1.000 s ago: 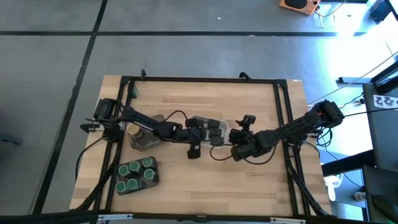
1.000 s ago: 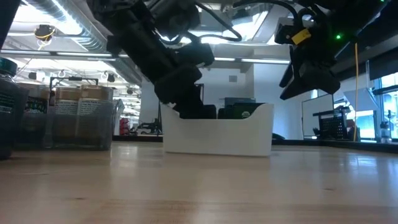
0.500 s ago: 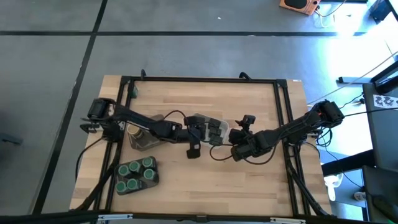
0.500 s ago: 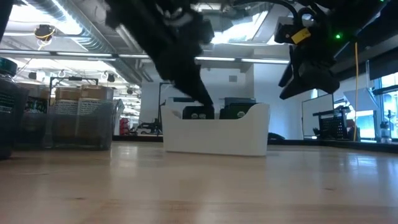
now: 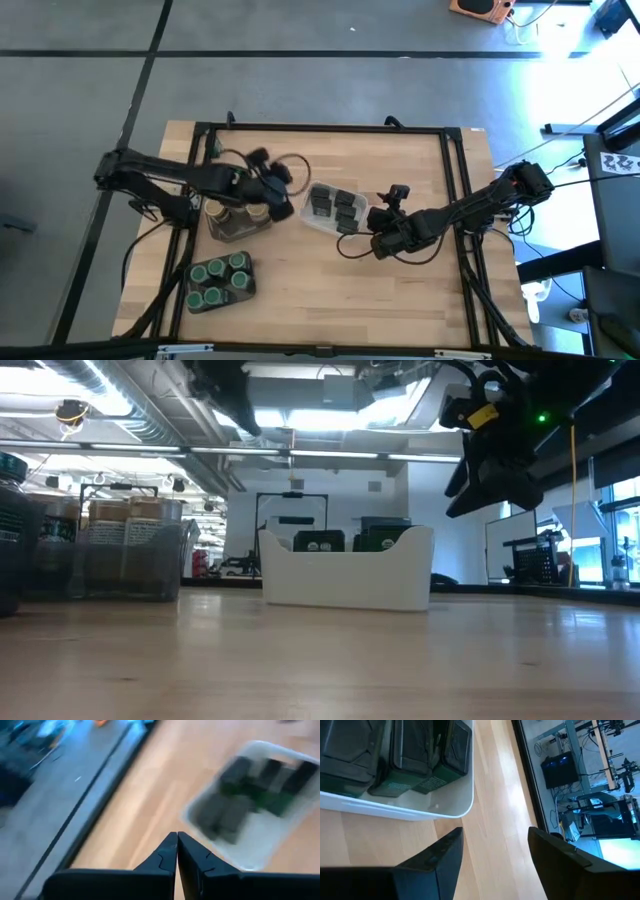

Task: Sort spices by type
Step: Put the black seasoning can into the white bin

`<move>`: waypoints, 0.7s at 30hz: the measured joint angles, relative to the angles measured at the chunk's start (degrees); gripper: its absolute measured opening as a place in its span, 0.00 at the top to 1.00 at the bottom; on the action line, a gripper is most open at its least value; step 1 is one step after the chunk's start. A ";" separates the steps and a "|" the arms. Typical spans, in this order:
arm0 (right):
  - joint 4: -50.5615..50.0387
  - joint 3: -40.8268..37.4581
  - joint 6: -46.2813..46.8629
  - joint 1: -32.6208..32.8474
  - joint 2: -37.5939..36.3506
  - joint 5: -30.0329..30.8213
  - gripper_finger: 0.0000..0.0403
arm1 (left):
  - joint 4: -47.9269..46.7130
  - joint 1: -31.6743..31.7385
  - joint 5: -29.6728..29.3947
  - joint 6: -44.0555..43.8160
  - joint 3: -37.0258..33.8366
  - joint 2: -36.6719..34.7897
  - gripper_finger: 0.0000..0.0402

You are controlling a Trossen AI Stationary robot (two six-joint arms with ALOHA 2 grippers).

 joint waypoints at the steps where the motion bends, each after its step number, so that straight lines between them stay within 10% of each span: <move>1: -0.02 0.00 -0.13 0.00 0.00 0.20 0.45 | -1.46 0.72 -0.86 -1.53 0.00 -1.21 0.98; 9: -0.25 0.00 -2.66 -0.80 0.00 2.49 0.45 | -9.39 6.56 -4.61 -2.36 0.00 -4.53 0.89; 21: 1.52 -7.91 -4.61 -9.97 0.00 4.05 0.45 | -12.33 25.21 -8.12 -11.20 -0.77 -3.44 0.37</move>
